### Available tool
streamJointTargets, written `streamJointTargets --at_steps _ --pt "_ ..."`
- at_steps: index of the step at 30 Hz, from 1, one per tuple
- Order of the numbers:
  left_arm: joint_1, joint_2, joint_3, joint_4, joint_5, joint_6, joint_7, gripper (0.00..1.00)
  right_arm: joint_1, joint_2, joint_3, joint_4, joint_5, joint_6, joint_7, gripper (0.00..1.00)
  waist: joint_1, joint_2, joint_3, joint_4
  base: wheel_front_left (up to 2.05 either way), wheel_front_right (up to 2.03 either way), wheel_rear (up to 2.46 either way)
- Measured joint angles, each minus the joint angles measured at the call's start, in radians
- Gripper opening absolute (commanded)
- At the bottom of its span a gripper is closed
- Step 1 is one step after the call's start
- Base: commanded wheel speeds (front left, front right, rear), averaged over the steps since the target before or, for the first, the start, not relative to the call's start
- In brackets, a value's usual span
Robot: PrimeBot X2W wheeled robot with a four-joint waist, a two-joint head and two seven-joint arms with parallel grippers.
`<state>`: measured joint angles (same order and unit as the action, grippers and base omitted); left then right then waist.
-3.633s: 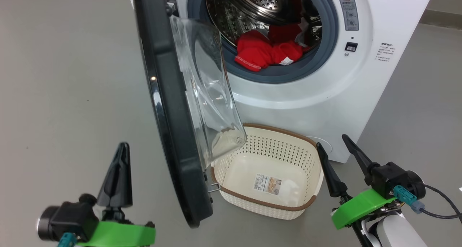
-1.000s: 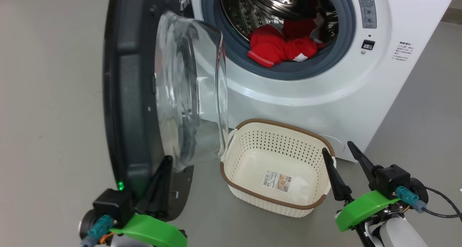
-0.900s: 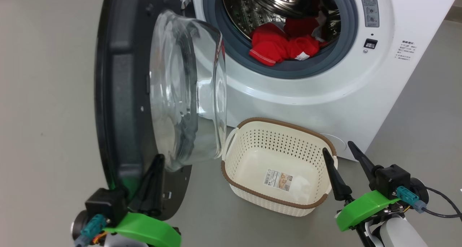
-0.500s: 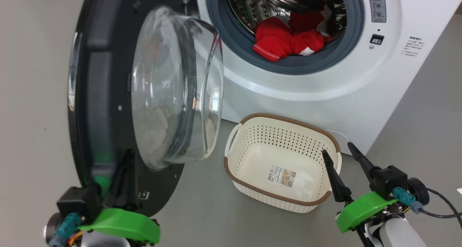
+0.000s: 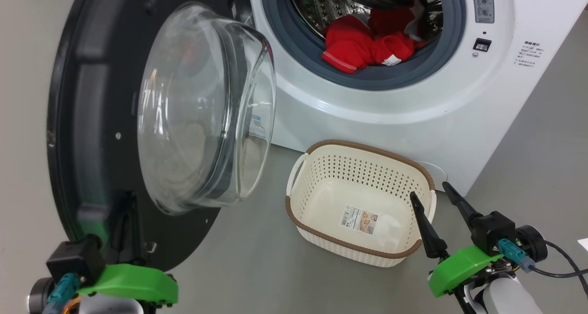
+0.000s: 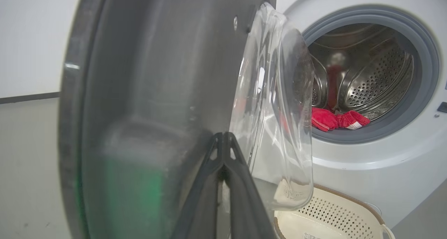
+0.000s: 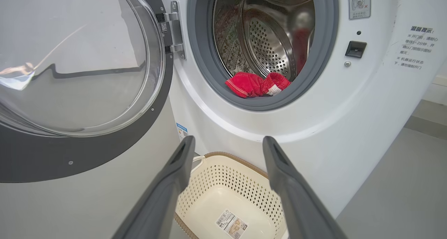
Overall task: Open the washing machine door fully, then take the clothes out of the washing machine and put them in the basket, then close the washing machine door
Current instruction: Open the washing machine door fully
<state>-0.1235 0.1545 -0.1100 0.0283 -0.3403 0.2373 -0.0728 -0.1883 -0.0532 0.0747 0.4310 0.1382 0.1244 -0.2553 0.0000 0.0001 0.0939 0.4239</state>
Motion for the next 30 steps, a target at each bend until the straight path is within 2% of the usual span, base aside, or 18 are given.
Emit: streamJointTargets --at_steps 30 --pt "-0.117 0.052 0.133 0.245 -0.065 0.008 -0.134 0.00 0.000 0.000 0.018 0.016 -0.037 0.000 0.000 1.00 0.0001 0.0000 -0.003 -0.009 0.00 0.00 0.00"
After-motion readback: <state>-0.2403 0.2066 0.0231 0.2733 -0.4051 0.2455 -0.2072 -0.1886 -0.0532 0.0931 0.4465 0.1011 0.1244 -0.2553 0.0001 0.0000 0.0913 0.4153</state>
